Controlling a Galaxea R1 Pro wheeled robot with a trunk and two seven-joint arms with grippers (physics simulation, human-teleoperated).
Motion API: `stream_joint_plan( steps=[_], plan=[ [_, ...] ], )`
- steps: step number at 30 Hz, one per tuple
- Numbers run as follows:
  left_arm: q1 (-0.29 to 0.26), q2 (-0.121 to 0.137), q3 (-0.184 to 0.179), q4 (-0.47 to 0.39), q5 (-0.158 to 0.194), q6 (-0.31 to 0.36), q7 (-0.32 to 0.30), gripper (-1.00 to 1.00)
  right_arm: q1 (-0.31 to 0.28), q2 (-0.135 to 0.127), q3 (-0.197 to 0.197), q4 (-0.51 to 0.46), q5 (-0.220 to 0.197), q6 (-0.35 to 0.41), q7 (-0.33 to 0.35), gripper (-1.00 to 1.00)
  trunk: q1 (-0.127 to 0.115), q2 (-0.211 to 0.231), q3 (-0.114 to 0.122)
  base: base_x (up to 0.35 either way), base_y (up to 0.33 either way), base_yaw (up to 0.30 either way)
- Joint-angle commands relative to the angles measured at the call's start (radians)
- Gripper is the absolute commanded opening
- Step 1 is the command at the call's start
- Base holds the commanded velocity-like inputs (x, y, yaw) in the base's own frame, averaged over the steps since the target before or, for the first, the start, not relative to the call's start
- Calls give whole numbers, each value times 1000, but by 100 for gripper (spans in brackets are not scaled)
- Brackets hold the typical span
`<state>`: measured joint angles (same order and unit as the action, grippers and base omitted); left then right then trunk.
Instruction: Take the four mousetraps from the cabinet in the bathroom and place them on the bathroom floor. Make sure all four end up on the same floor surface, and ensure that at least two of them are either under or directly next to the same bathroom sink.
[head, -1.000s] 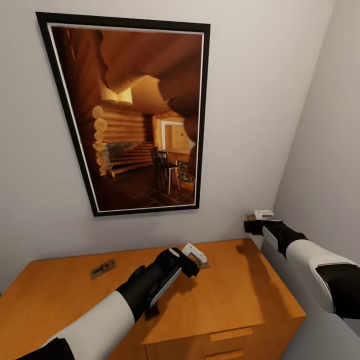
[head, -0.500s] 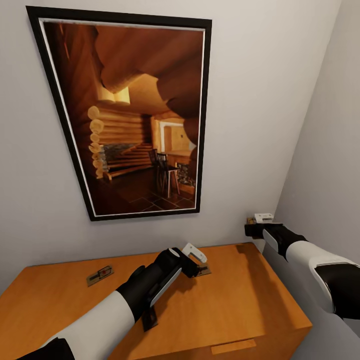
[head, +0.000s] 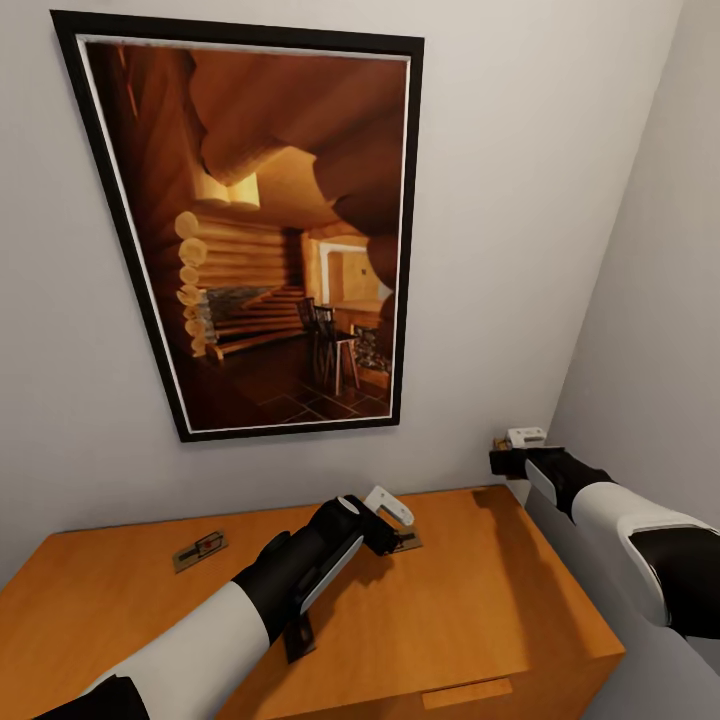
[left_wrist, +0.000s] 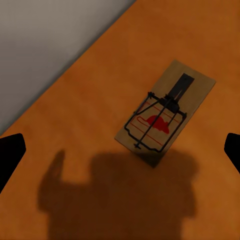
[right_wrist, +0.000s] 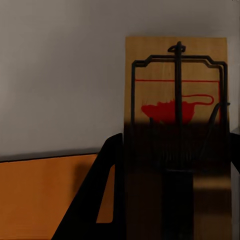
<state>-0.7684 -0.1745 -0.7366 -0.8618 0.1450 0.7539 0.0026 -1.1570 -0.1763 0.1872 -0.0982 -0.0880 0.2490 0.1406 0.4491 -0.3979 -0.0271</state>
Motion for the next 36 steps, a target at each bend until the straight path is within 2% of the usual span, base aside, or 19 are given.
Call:
stream_joint_plan(
  steps=[1,4,8,10,13,18,25,31,36],
  plan=[
    [-1,0,-2,0,3,4,0,100,-1,0,2,-20,-21,8,5,-100,1,-2,-2,0,0,0],
    [-2,0,-1,0,3,4,0,100,-1,0,2,-20,-11,40,2,-100,1,-2,-2,0,0,0],
    [-2,0,-1,0,2,4,0,100,-1,1,1,-22,-6,173,4,-100,1,-2,-2,0,0,0],
    [-2,0,-1,0,2,4,1,100,-1,1,1,-23,-5,206,5,-100,1,-2,-2,0,0,0],
    [-2,0,0,1,2,4,2,100,-1,3,0,-23,-7,230,6,-100,1,-2,-2,0,0,0],
    [-2,0,1,6,4,-3,3,100,-1,22,0,-23,-11,255,3,-100,1,-2,-2,0,0,0],
    [-2,0,2,6,4,-31,3,100,-1,37,-1,-23,-10,381,-2,-100,1,-2,-2,0,0,0],
    [-2,0,2,5,4,-33,2,100,-1,41,0,-23,-11,412,-3,-100,1,-2,-2,0,0,0],
    [-2,0,0,2,5,-33,3,100,-1,42,1,-23,-9,486,-1,-100,1,-2,-2,0,0,0]
  ],
)
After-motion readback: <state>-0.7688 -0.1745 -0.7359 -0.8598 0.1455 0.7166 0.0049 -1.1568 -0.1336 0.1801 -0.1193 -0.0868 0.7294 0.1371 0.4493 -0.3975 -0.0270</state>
